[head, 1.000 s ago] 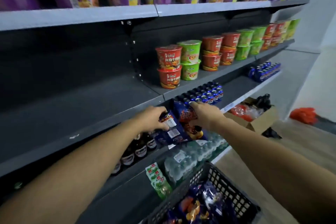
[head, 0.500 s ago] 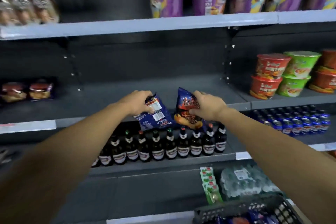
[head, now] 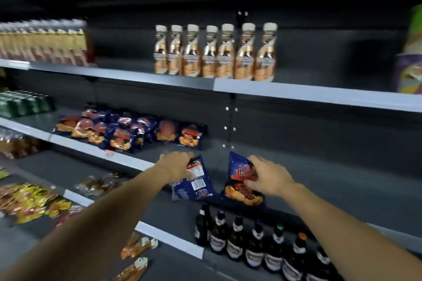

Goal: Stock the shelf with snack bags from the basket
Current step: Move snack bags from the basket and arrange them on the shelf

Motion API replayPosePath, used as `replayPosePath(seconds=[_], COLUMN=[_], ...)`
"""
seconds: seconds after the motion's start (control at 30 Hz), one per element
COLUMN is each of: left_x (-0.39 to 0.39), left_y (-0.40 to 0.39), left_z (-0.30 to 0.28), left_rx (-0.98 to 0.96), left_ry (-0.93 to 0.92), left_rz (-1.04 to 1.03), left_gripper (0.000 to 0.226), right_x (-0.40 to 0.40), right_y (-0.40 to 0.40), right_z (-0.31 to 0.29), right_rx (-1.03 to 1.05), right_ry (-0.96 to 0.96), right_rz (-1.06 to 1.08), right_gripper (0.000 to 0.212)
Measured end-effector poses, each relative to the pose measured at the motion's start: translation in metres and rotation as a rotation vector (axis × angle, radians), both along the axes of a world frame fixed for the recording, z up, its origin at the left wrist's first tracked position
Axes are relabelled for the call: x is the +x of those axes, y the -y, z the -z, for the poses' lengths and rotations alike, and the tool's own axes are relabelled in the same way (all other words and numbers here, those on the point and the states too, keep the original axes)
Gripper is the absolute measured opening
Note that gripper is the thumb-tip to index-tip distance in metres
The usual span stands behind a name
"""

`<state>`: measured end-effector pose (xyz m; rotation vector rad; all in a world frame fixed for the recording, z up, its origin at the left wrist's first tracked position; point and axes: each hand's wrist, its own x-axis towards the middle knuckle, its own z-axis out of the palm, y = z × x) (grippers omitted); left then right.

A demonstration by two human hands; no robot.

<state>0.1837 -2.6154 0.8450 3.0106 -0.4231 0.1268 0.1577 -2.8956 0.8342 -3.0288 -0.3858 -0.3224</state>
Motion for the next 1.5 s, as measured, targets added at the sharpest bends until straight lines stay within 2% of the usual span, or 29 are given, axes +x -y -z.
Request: replayPosePath(seconds=[0.13,0.3,0.57,0.83,0.93,1.1,1.33,1.5], left_x=[0.028,0.063,0.161,0.262,0.291,0.329,0.359,0.366], left_y=[-0.078,-0.128,-0.153,-0.156,-0.157,-0.162,-0.174,-0.181], left_z=[0.008,0.008,0.002,-0.008,-0.006,0.001,0.007,0.012], left_rx=[0.021,0.03,0.049,0.096,0.112,0.091,0.035,0.015], left_ry=[-0.02,-0.043,-0.045,-0.053,-0.075,-0.132,-0.173,-0.168], left_rz=[-0.086,-0.138,-0.166,-0.102,-0.033,0.096,0.283,0.353], left_gripper=[0.07,0.066,0.067,0.07,0.074,0.077,0.08,0.083], right_x=[0.05,0.112,0.246,0.35,0.367,0.372,0.355,0.333], right_y=[-0.073,-0.137,-0.17,-0.181,-0.182,-0.187,-0.213,-0.23], right_z=[0.006,0.011,0.017,0.033,0.037,0.038,0.041,0.049], right_rx=[-0.008,-0.006,0.009,0.012,0.012,-0.121,-0.127,0.027], right_ry=[-0.018,-0.004,0.02,-0.081,-0.066,0.078,0.125,0.221], right_rz=[-0.057,-0.112,-0.077,-0.026,-0.011,0.085,0.289,0.311], right_gripper=[0.049,0.057,0.058,0.056,0.059,0.077,0.081,0.057])
